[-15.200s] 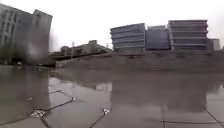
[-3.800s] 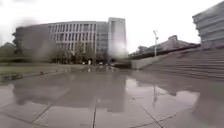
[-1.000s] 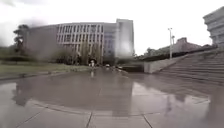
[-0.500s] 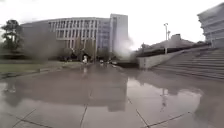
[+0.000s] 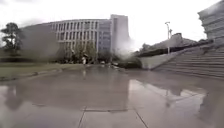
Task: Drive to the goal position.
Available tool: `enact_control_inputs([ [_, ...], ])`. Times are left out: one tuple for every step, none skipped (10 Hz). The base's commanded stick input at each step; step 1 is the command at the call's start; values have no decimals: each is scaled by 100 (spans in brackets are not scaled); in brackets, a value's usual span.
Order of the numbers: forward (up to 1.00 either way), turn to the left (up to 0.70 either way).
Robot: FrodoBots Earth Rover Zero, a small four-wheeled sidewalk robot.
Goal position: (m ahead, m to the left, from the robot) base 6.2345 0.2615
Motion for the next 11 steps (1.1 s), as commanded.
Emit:
enact_control_inputs([
  [70,0],
  [70,0],
  [70,-1],
  [70,-4],
  [70,-24],
  [70,-32],
  [70,-18],
  [70,-3],
  [70,0],
  [70,0],
  [70,0],
])
